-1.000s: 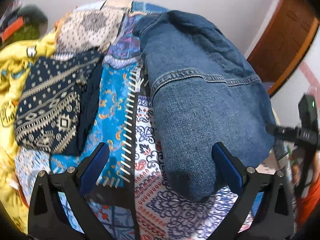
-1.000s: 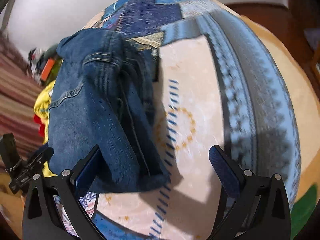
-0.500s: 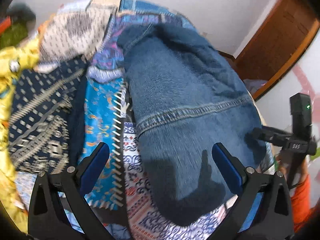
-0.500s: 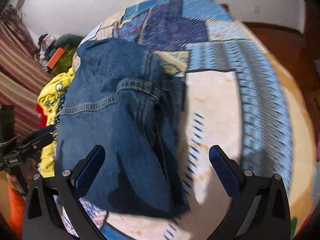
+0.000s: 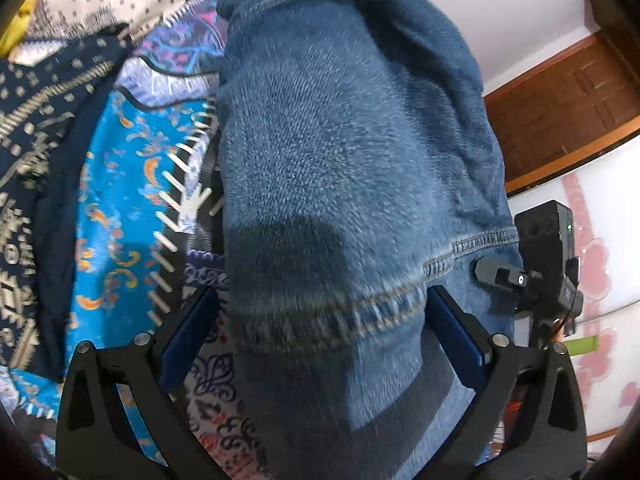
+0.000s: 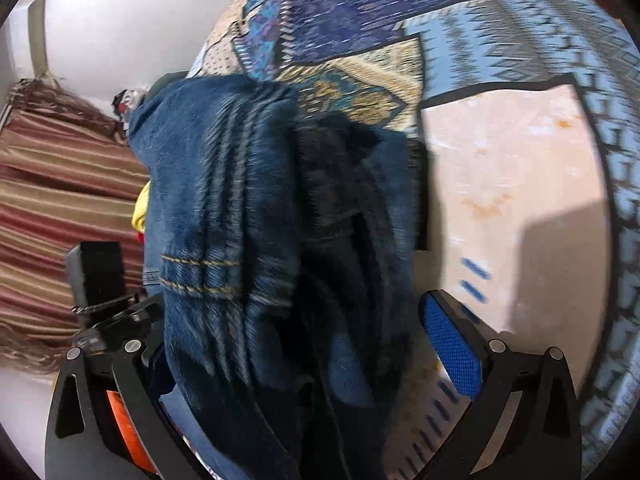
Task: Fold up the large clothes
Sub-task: 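Grasp the folded jacket bundle with the left tool while the right tool grasps it too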
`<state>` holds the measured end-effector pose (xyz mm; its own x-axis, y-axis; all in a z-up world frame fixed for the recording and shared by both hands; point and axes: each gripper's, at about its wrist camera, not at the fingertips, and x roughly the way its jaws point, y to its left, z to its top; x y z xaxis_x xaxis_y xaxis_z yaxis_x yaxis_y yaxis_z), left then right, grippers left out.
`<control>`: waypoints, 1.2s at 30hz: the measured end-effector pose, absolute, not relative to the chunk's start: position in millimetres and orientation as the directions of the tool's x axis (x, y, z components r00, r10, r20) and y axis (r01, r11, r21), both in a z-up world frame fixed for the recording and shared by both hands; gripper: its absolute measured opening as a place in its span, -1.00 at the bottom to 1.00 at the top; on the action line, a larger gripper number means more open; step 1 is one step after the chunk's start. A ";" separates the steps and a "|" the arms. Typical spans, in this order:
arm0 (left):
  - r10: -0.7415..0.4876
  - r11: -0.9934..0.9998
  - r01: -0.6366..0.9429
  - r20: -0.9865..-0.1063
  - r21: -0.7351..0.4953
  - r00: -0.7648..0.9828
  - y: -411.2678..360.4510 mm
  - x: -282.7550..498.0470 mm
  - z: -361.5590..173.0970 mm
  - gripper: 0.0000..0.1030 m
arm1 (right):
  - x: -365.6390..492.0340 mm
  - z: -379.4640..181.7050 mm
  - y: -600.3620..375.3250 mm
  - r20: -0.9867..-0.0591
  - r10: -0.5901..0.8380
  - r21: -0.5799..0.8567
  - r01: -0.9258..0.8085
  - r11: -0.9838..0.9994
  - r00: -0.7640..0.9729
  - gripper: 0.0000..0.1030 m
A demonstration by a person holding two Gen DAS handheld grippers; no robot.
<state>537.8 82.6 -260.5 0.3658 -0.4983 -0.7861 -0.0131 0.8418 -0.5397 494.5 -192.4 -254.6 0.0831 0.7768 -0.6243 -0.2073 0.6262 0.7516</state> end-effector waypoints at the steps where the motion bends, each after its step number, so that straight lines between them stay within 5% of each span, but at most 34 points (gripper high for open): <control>1: -0.511 0.833 -0.011 -0.777 -0.553 0.368 82.7 539.0 -262.0 1.00 | 494.8 -254.8 -188.6 -0.615 0.785 0.759 -0.214 0.615 0.073 1.00; 5: -0.539 0.819 0.022 -0.756 -0.574 0.372 79.2 543.6 -263.4 0.97 | 494.3 -250.9 -180.8 -0.627 0.774 0.745 -0.225 0.628 0.085 0.92; 10: -0.575 0.789 0.021 -0.727 -0.614 0.375 80.6 549.1 -259.6 0.58 | 489.6 -249.5 -184.5 -0.614 0.782 0.760 -0.188 0.622 0.108 0.20; 14: -0.573 0.788 0.018 -0.722 -0.615 0.388 83.8 543.4 -249.0 0.19 | 481.9 -231.5 -176.9 -0.647 0.749 0.722 -0.199 0.662 0.143 -0.04; 19: -0.568 0.792 0.059 -0.698 -0.607 0.437 95.5 530.4 -215.0 -0.02 | 476.9 -196.0 -165.0 -0.648 0.742 0.703 -0.241 0.669 0.169 -0.34; 28: -0.513 0.815 0.122 -0.608 -0.566 0.606 167.0 491.6 -117.4 -0.03 | 461.2 -107.9 -103.8 -0.563 0.792 0.691 -0.392 0.608 0.236 -0.36; 36: -0.404 0.868 0.084 -0.596 -0.490 0.694 247.1 470.1 -86.0 -0.03 | 455.5 -78.0 -15.3 -0.484 0.847 0.697 -0.489 0.524 0.219 -0.36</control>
<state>470.1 247.1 -86.0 0.6939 -0.4040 -0.5961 0.0843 0.8677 -0.4899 455.5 -15.3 -78.0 0.2193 0.8474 -0.4836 -0.4892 0.5244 0.6970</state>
